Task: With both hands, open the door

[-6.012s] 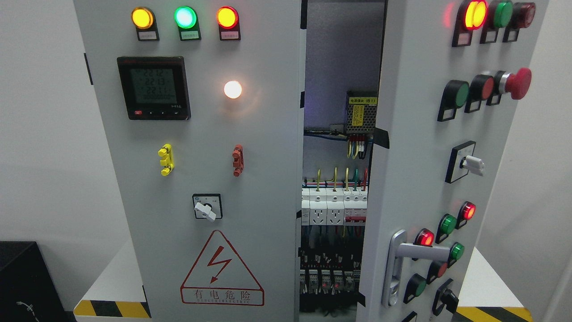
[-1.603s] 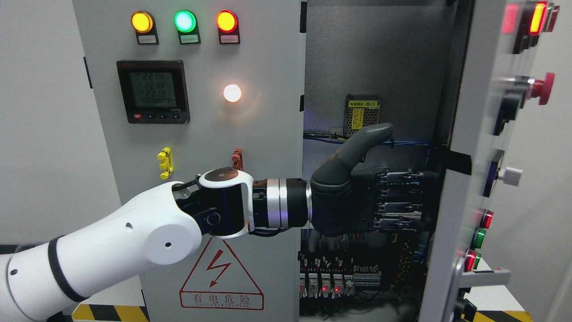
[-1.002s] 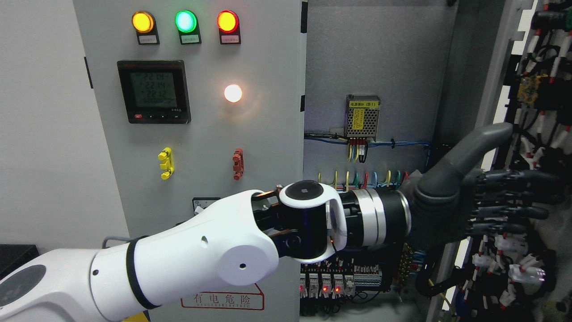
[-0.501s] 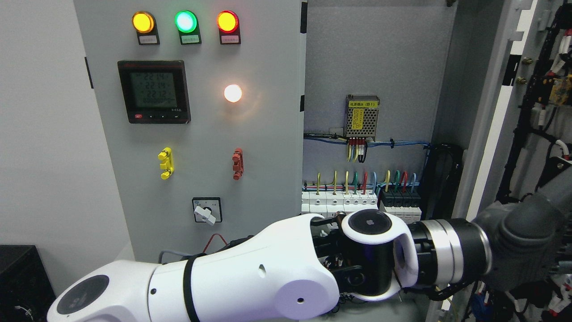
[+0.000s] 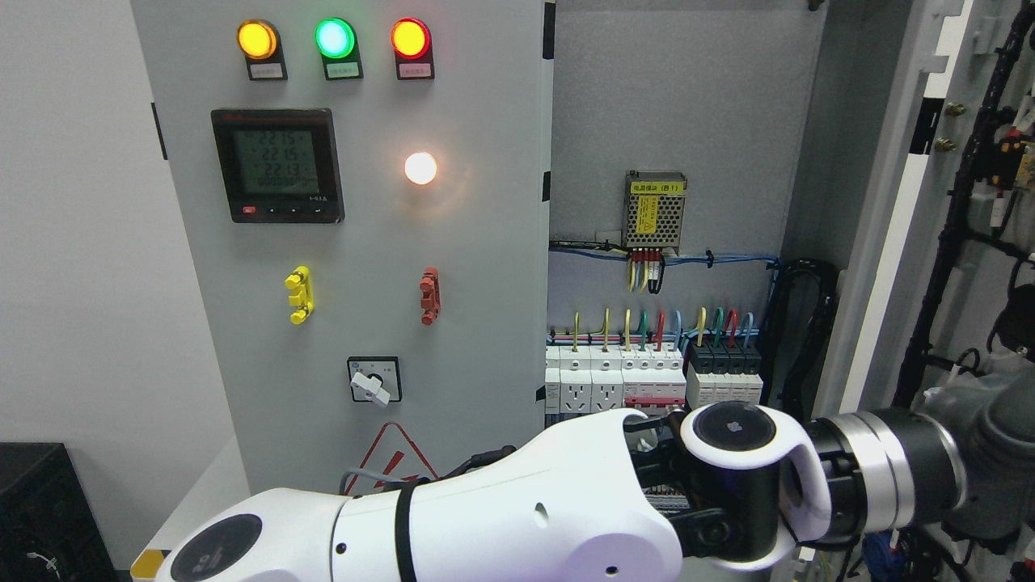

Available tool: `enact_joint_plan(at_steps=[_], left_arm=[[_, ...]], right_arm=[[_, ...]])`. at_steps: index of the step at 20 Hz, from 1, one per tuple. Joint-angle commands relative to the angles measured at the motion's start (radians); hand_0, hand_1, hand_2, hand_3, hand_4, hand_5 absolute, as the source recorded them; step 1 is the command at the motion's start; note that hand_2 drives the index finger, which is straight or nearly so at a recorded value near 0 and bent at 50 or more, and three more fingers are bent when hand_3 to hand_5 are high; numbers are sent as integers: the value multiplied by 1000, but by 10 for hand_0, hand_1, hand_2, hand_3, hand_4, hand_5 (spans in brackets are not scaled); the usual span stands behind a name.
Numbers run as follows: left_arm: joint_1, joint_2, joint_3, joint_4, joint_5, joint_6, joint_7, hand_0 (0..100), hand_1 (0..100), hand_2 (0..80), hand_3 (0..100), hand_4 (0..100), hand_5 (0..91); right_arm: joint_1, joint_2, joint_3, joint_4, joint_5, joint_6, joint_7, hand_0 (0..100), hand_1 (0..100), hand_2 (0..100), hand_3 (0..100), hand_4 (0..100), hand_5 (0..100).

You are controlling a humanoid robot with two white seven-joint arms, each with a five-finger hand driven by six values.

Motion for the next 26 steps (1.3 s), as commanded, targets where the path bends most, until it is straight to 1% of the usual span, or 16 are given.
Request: enact_joint_plan(at_steps=[1, 4, 6, 7, 10, 11, 13, 15, 16, 18, 19, 20, 21, 22, 24, 26], left_arm=[[4, -53, -1, 58, -6, 2, -2, 0, 0, 0, 0, 0, 0], [17, 4, 3, -3, -3, 16, -8, 0, 0, 0, 0, 0, 0], [24, 189, 8, -107, 0, 14, -48, 0, 0, 0, 0, 0, 0], [35, 275, 8, -153, 2, 14, -90, 0, 0, 0, 0, 0, 0], [147, 538, -9, -297, -1, 28, -193, 0, 0, 0, 0, 0, 0], [196, 608, -44, -325, -3, 40, -201, 0, 0, 0, 0, 0, 0], [300, 679, -168, -327, -39, 51, -201, 0, 0, 0, 0, 0, 0], [472, 734, -236, -314, -224, 42, -201, 0, 0, 0, 0, 0, 0], [623, 778, -227, -305, -368, 37, -203, 0, 0, 0, 0, 0, 0], [884, 823, -158, -249, -587, 36, -201, 0, 0, 0, 0, 0, 0], [1023, 825, -88, -183, -677, 36, -201, 0, 0, 0, 0, 0, 0], [1132, 823, -21, -122, -734, 36, -201, 0, 0, 0, 0, 0, 0], [1275, 800, 73, 2, -815, 36, -201, 0, 0, 0, 0, 0, 0], [1360, 755, 133, 125, -878, 36, -201, 0, 0, 0, 0, 0, 0], [1466, 609, 231, 425, -976, 33, -201, 0, 0, 0, 0, 0, 0], [1506, 415, 367, 817, -1042, 19, -203, 0, 0, 0, 0, 0, 0]], right_arm=[[0, 1, 0, 0, 0, 0, 0, 0, 0, 0, 0, 0, 0], [0, 1, 0, 0, 1, 0, 0, 0, 0, 0, 0, 0, 0], [0, 1, 0, 0, 0, 0, 0, 0, 0, 0, 0, 0, 0], [0, 0, 0, 0, 0, 0, 0, 0, 0, 0, 0, 0, 0], [0, 0, 0, 0, 1, 0, 0, 0, 0, 0, 0, 0, 0], [0, 0, 0, 0, 0, 0, 0, 0, 0, 0, 0, 0, 0], [0, 0, 0, 0, 0, 0, 0, 0, 0, 0, 0, 0, 0], [0, 0, 0, 0, 1, 0, 0, 0, 0, 0, 0, 0, 0], [0, 0, 0, 0, 0, 0, 0, 0, 0, 0, 0, 0, 0], [0, 0, 0, 0, 0, 0, 0, 0, 0, 0, 0, 0, 0], [0, 0, 0, 0, 0, 0, 0, 0, 0, 0, 0, 0, 0], [0, 1, 0, 0, 0, 0, 0, 0, 0, 0, 0, 0, 0], [0, 1, 0, 0, 0, 0, 0, 0, 0, 0, 0, 0, 0], [0, 0, 0, 0, 0, 0, 0, 0, 0, 0, 0, 0, 0], [0, 0, 0, 0, 0, 0, 0, 0, 0, 0, 0, 0, 0], [0, 0, 0, 0, 0, 0, 0, 0, 0, 0, 0, 0, 0]])
